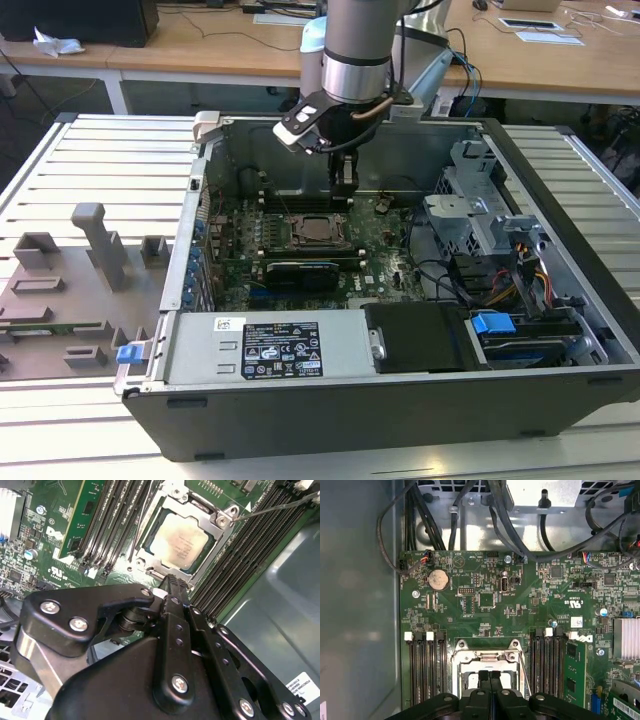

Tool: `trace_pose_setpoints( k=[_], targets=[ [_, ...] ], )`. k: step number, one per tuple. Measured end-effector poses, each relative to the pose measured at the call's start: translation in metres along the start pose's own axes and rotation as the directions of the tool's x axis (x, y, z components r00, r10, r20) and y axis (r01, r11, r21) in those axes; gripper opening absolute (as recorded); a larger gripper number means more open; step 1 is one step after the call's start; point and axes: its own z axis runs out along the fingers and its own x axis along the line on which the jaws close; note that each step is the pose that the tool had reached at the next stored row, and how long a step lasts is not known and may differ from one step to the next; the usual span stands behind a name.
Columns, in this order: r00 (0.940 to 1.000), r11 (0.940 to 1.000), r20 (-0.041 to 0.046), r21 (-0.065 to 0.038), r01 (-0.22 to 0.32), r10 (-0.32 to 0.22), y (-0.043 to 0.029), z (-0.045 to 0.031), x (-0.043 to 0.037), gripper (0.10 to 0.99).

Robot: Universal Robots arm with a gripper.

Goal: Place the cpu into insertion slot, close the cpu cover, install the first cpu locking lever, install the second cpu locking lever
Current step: 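Close the cpu cover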

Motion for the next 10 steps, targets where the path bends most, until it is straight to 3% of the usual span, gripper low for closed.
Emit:
trace_pose_setpoints(
  k=[10],
  targets=[
    [1.0, 1.0, 0.0001, 0.0, 0.0, 0.0, -0.0084, 0.0004, -0.0001, 0.106]
  ],
)
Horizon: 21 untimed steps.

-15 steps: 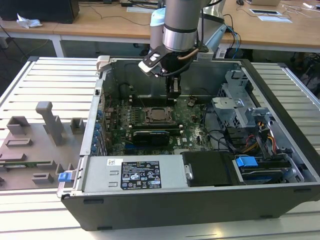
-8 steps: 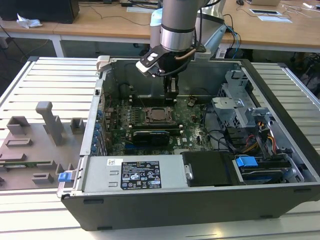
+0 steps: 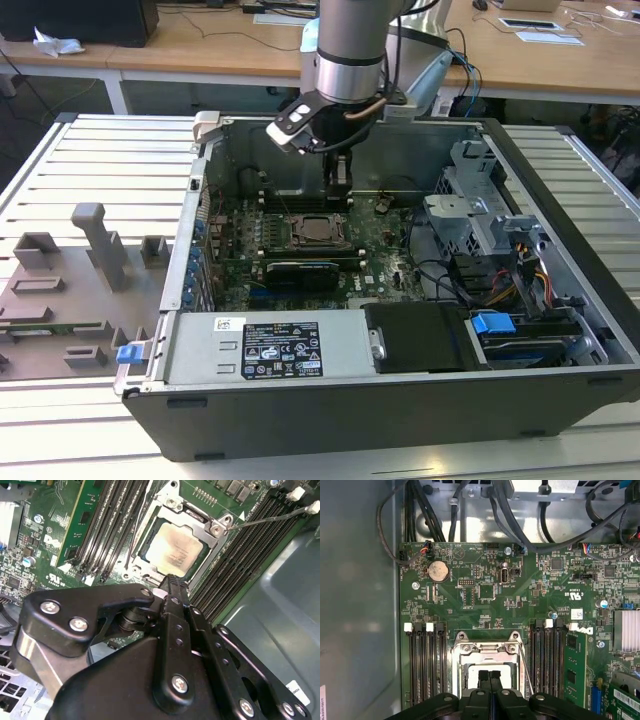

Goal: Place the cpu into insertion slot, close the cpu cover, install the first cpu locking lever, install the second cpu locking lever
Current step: 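Close the cpu cover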

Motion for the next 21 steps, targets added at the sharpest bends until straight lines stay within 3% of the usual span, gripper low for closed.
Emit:
trace_pose_setpoints(
  k=[5, 11, 17, 19, 21],
  targets=[
    [1.0, 1.0, -0.0002, 0.0, 0.0, 0.0, -0.0049, 0.0017, 0.0001, 0.106],
    [1.0, 1.0, 0.0, 0.0, 0.0, 0.0, -0.0193, 0.0095, 0.0002, 0.106],
    [1.0, 1.0, 0.0, 0.0, 0.0, 0.0, -0.0212, 0.0106, 0.0002, 0.106],
    [1.0, 1.0, 0.0004, 0.0, 0.0, 0.0, -0.0212, 0.0054, 0.0, 0.106],
    [1.0, 1.0, 0.0015, 0.0, 0.0, 0.0, -0.0213, -0.0073, -0.0005, 0.106]
  ],
)
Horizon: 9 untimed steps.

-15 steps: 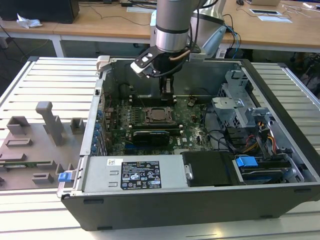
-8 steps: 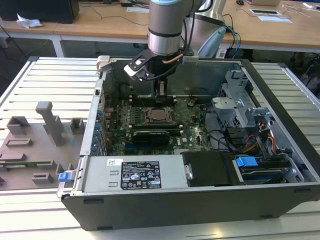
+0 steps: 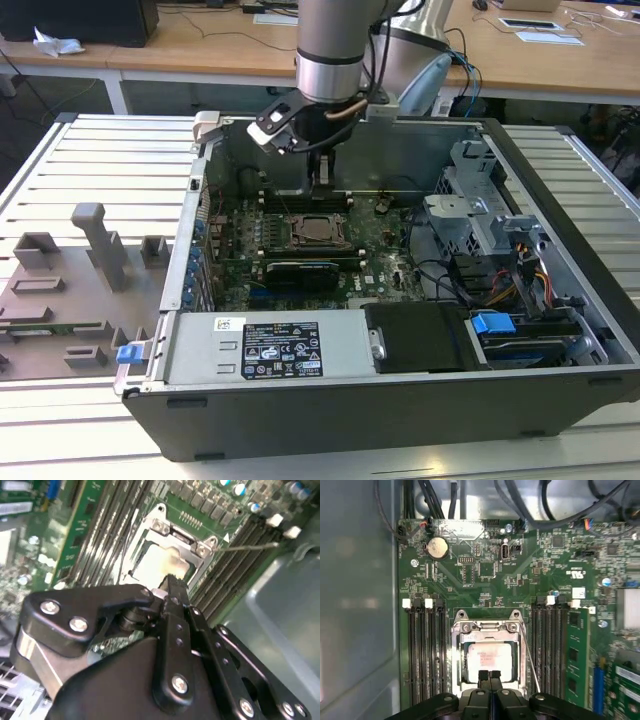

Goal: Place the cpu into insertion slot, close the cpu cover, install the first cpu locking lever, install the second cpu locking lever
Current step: 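Close the cpu cover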

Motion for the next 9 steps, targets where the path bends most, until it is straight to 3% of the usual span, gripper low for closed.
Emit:
trace_pose_setpoints(
  k=[3, 9],
  targets=[
    [1.0, 1.0, 0.0032, 0.0, 0.0, 0.0, -0.0001, -0.0125, -0.0004, 0.106],
    [1.0, 1.0, 0.0036, 0.0, 0.0, 0.0, -0.0001, -0.0138, -0.0005, 0.106]
  ],
)
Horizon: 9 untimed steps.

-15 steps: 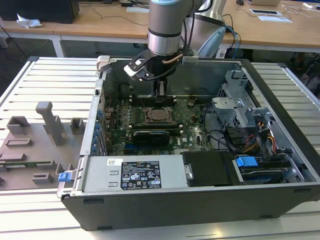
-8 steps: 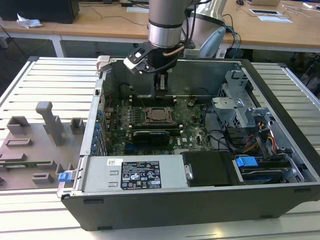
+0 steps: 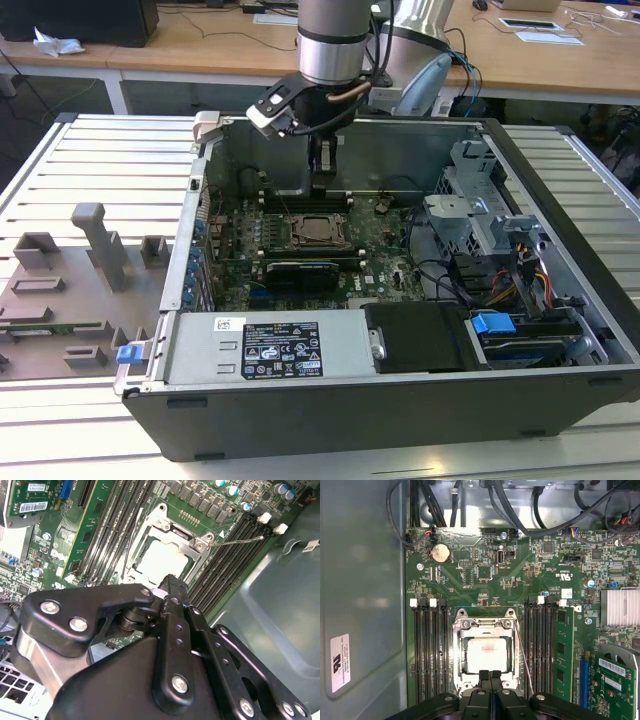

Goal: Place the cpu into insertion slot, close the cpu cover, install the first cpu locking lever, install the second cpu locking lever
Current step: 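Install the first cpu locking lever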

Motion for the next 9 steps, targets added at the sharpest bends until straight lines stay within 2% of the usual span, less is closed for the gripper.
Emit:
trace_pose_setpoints(
  k=[5, 9],
  targets=[
    [0.9999, 0.9999, 0.0001, 0.0, 0.01, -0.01, 0.0, -0.0002, 0.0, 0.106],
    [0.9984, 0.9984, 0.0005, -0.003, 0.057, -0.057, 0.0, -0.0002, 0.0, 0.106]
  ],
)
